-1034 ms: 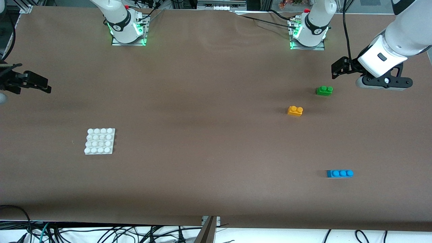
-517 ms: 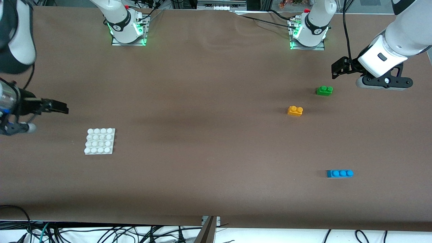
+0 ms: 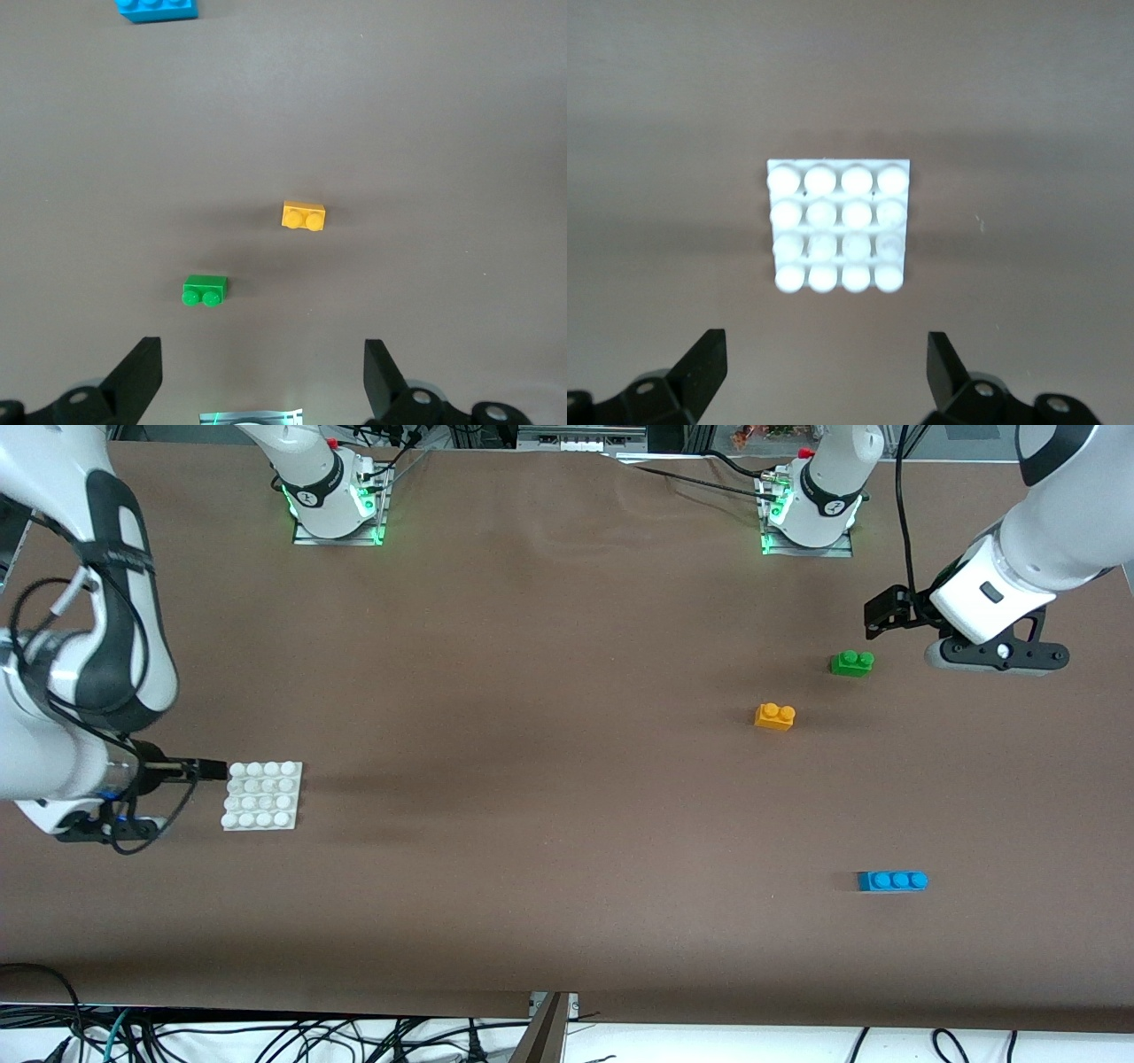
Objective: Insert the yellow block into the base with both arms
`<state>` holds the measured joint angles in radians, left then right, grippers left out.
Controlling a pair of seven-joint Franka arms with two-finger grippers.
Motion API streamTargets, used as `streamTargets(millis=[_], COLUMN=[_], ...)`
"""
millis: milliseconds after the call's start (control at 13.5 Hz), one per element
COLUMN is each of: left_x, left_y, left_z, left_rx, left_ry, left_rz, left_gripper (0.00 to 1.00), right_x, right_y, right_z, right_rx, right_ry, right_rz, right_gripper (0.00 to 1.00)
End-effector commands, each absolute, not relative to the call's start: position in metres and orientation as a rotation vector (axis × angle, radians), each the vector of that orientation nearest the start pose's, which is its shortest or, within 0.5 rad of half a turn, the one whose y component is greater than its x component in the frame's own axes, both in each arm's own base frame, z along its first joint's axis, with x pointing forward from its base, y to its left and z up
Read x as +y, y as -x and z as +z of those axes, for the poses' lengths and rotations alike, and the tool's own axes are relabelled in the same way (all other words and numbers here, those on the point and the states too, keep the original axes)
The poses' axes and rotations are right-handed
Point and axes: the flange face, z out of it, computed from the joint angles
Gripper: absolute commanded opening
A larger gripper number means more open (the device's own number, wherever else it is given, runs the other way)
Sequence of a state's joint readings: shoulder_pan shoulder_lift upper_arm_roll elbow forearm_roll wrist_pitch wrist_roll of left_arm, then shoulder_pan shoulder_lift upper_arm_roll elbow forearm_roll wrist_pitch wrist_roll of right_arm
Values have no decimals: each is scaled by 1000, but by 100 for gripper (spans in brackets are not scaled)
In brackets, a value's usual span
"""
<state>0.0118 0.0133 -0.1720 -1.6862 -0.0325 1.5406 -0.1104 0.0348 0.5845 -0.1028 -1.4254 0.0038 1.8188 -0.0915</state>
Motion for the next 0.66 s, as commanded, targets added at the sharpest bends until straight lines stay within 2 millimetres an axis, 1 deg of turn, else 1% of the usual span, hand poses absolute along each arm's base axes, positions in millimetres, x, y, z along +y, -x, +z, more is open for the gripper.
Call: streamTargets(millis=[0, 221, 295, 369, 591], left_x=[-92, -89, -88, -88, -87], left_y=[-552, -569, -575, -576, -574], left_z=[546, 512, 505, 503, 507], left_rx=[105, 98, 95, 97, 98], left_ry=[3170, 3168, 3170, 3170, 3167], left_rz=[243, 250, 228, 225, 225], left_gripper=[100, 100, 100, 100, 100], right_x=[-42, -43, -43, -43, -44], right_y=[-699, -704, -705, -704, -701], right_z=[304, 271, 262, 253, 230], right_rx=[-39, -48, -49, -50, -50], right_ry=[3167, 3179, 3179, 3178, 3180], right_rz=[299, 289, 294, 306, 316], right_gripper=[100, 100, 100, 100, 100])
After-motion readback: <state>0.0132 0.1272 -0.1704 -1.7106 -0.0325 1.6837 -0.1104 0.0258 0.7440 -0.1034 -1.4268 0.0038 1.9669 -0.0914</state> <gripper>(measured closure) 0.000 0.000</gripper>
